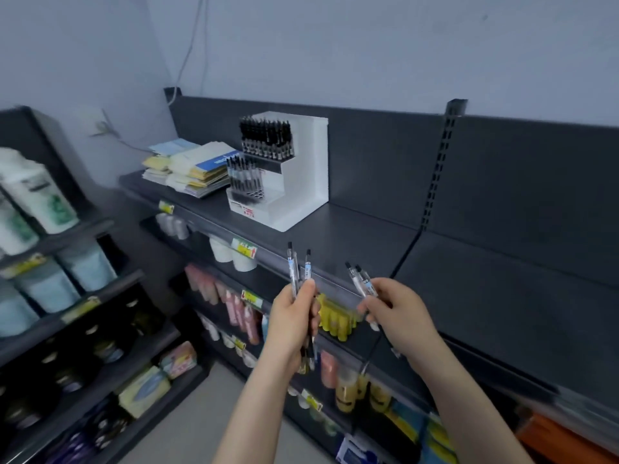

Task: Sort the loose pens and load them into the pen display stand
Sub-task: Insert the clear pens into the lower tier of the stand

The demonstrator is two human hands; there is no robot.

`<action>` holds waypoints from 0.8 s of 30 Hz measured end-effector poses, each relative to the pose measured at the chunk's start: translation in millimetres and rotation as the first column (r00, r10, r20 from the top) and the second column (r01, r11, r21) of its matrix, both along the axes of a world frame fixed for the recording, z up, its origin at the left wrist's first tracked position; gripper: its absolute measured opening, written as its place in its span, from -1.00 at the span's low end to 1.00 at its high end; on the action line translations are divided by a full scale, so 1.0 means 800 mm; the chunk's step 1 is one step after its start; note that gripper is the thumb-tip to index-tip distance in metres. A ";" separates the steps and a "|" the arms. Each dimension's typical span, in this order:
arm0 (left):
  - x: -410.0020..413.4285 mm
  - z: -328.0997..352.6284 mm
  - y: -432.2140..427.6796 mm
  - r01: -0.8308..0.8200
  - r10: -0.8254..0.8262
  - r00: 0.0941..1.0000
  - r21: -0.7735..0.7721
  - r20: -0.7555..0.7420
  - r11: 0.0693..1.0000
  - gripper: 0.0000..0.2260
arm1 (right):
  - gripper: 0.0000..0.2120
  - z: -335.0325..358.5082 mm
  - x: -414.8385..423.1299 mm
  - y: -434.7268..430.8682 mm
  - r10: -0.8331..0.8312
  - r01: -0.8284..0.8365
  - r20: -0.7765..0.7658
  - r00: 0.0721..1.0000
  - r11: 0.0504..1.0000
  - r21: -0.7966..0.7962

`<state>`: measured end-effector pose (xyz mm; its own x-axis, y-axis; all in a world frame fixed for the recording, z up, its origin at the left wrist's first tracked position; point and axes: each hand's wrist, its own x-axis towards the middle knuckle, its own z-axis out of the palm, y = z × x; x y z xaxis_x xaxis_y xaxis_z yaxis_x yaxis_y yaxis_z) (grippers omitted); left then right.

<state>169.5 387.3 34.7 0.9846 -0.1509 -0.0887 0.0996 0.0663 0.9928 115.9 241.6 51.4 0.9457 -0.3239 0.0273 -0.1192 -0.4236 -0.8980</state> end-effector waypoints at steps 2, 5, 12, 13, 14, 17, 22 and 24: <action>0.011 0.000 0.024 -0.026 0.026 1.000 -0.026 0.005 0.999 -0.83 | -0.83 0.001 0.018 0.023 0.020 -0.020 0.004 1.000 0.999 -0.026; 0.030 -0.008 0.054 -0.086 0.086 0.996 -0.095 -0.005 0.992 -0.84 | -0.85 -0.004 0.045 0.052 0.060 -0.060 0.007 0.998 0.998 -0.028; 0.086 -0.030 0.121 -0.200 0.194 0.979 -0.135 -0.056 0.970 -0.83 | -0.83 -0.016 0.121 0.117 0.160 -0.160 -0.028 0.987 0.987 -0.005; 0.099 -0.032 0.130 -0.218 0.212 0.976 -0.137 -0.054 0.966 -0.82 | -0.81 -0.017 0.134 0.127 0.171 -0.171 -0.031 0.985 0.985 0.003; 0.113 -0.033 0.140 -0.241 0.236 0.970 -0.132 -0.054 0.961 -0.83 | -0.80 -0.018 0.149 0.136 0.181 -0.181 -0.034 0.983 0.983 0.014; 0.157 -0.038 0.164 -0.294 0.288 0.955 -0.111 -0.069 0.949 -0.85 | -0.88 -0.022 0.197 0.158 0.210 -0.208 -0.041 0.977 0.977 0.039; 0.235 -0.024 0.189 -0.329 0.322 0.943 -0.082 -0.084 0.941 -0.87 | -0.82 -0.014 0.283 0.189 0.231 -0.224 -0.032 0.972 0.964 0.142; 0.269 -0.021 0.192 -0.325 0.322 0.945 -0.055 -0.057 0.944 -0.91 | -0.82 -0.012 0.316 0.196 0.224 -0.216 -0.026 0.974 0.962 0.168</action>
<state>385.0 541.2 17.6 0.9763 0.1686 -0.1358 0.1079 0.1647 0.9804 368.3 398.2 42.0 0.9932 -0.1041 -0.0525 -0.0810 -0.2919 -0.9530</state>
